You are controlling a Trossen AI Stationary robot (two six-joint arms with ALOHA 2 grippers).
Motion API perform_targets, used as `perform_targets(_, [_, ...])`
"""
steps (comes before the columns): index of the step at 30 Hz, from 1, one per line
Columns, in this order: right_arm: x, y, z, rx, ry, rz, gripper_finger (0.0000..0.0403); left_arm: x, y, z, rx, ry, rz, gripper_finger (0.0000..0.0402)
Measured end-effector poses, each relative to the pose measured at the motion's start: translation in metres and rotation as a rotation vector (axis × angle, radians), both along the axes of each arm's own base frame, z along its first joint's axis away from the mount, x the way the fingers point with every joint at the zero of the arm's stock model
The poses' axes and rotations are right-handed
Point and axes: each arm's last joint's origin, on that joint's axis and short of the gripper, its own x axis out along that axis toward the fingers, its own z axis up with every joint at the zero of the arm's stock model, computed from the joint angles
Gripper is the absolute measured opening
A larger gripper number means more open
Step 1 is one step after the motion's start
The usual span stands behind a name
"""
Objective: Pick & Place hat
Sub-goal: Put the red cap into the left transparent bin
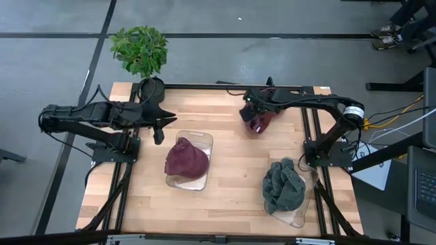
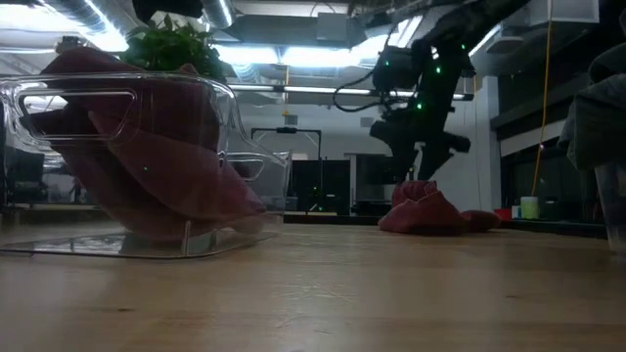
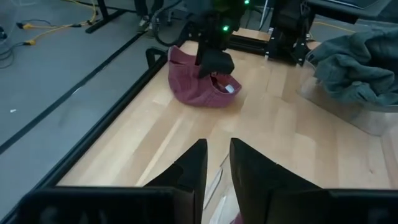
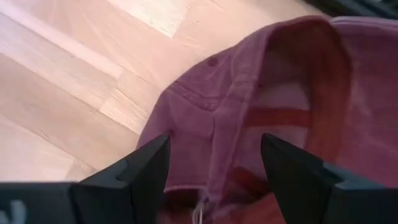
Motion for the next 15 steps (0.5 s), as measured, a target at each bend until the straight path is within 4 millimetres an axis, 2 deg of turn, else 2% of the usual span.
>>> perform_targets(4, [-0.005,-0.010,-0.012,0.028,-0.056,0.012,0.0239,0.000,0.002,0.000,0.001,0.001,0.015,0.0065])
perform_targets(7, [-0.010,-0.013,-0.018,0.035,-0.040,0.008,0.0210,0.001,0.004,0.000,0.005,0.004,0.033,0.0065])
perform_targets(11, [-0.012,-0.015,-0.021,0.074,-0.058,0.029,0.0144,0.001,0.007,-0.001,0.041,0.019,0.061,0.0065])
perform_targets(15, [-0.010,-0.014,-0.020,0.092,-0.085,0.047,0.0056,0.001,0.012,0.000,0.139,0.047,0.093,0.0065])
